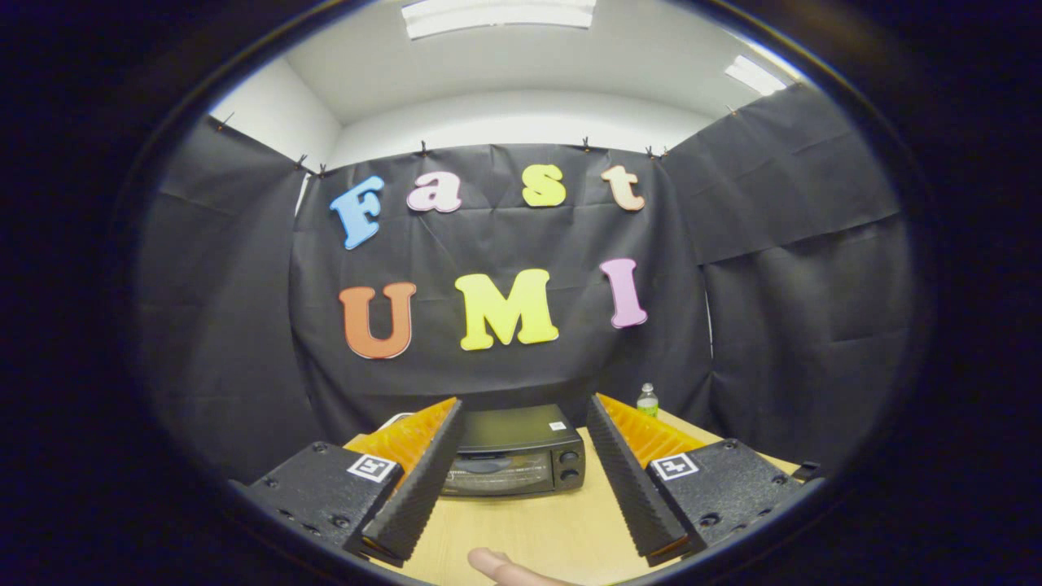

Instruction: Open the toaster oven, put the food inside, and close the toaster oven door.

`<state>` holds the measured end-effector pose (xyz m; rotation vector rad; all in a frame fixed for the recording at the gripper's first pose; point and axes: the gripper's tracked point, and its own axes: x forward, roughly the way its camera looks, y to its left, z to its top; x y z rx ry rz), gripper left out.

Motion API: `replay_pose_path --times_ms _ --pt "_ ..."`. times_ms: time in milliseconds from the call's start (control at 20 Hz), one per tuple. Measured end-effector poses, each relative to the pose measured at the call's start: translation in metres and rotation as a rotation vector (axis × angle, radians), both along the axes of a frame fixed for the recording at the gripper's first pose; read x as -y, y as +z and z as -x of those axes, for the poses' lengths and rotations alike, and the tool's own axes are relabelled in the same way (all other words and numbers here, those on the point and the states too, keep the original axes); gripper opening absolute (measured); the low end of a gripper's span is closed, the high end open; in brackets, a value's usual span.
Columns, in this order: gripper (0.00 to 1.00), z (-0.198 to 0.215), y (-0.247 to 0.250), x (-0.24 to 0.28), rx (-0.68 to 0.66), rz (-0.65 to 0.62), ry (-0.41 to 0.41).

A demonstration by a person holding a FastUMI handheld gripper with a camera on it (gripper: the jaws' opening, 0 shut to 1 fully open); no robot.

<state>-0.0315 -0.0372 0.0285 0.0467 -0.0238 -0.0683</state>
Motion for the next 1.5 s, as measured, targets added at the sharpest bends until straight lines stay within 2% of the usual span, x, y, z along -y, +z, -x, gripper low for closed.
replay_pose_path --times_ms 100,450,1500 --pt "0.98 0.005 -0.002 0.001 0.003 0.007 0.018" --pt "0.98 0.015 -0.001 0.010 0.021 0.021 0.005" --pt "0.98 0.005 -0.028 -0.002 -0.029 0.036 0.039"
